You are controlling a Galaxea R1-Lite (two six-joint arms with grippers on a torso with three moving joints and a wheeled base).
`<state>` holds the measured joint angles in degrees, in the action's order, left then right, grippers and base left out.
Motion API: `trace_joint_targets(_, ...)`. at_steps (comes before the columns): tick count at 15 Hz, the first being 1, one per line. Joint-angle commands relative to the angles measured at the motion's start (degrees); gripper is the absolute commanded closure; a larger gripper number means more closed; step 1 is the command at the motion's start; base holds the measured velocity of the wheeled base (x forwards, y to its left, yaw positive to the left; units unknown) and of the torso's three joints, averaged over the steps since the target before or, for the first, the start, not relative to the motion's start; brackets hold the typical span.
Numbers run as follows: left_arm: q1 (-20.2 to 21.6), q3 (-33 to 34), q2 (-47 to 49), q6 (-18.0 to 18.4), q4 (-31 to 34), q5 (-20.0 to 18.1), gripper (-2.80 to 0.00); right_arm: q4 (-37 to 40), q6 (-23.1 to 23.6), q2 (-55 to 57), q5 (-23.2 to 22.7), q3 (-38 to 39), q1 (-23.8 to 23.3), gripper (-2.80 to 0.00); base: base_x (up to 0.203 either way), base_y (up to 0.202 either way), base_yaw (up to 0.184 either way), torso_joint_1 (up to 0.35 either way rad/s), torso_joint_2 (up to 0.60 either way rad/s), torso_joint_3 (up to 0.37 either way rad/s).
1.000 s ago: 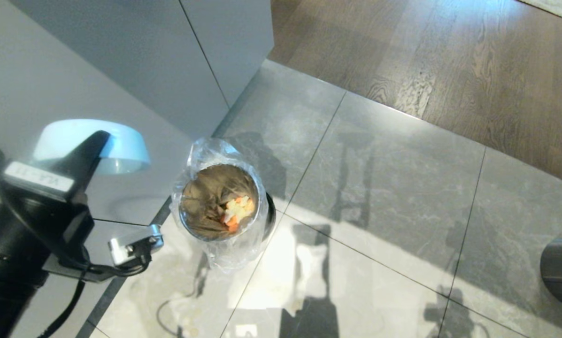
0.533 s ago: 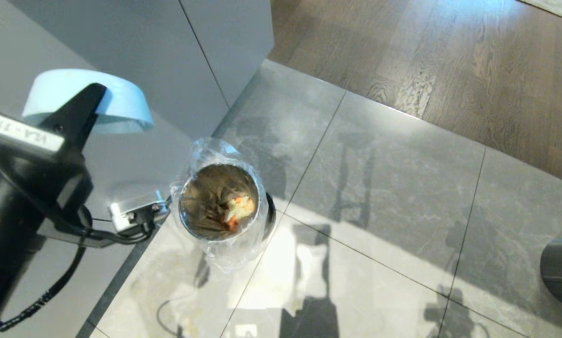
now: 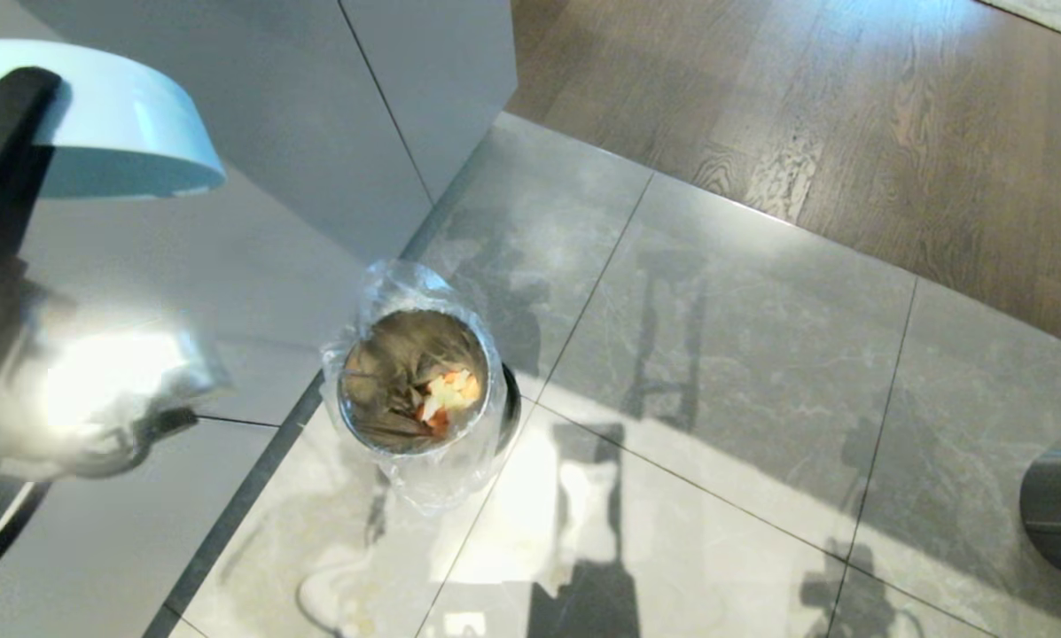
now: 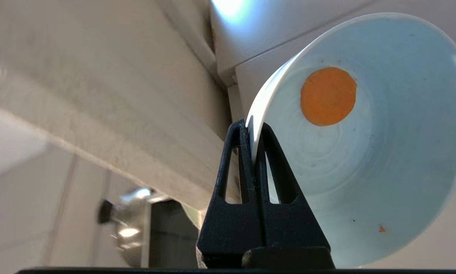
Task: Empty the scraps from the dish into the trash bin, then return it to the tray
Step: Put the bowl back to the table
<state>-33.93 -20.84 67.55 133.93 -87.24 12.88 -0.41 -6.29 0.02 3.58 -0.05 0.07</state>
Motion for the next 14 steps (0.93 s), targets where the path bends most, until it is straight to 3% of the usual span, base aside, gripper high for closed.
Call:
trace_joint_targets(1,0.3,0.9,-0.8,-3.0,-2.7,-0.1,0.0,0.0,0.0,0.0,0.0,0.0,0.0,0.0,0.0,0.0,0.0,0.0,0.0,0.0)
trace_joint_targets(4,0.2,1.6,-0.9,-3.4,-2.7,-1.3,0.0,0.0,0.0,0.0,0.0,0.0,0.0,0.0,0.0,0.0,0.0,0.0,0.0,0.0)
trace_joint_targets(9,0.3,2.7,1.3,-3.4,-2.7,-8.8,0.0,0.0,0.0,0.0,0.0,0.0,0.0,0.0,0.0,0.0,0.0,0.0,0.0,0.0)
trace_joint_targets(14,0.0,2.7,3.4,-3.2,-2.7,-9.5,0.0,0.0,0.0,0.0,0.0,0.0,0.0,0.0,0.0,0.0,0.0,0.0,0.0,0.0)
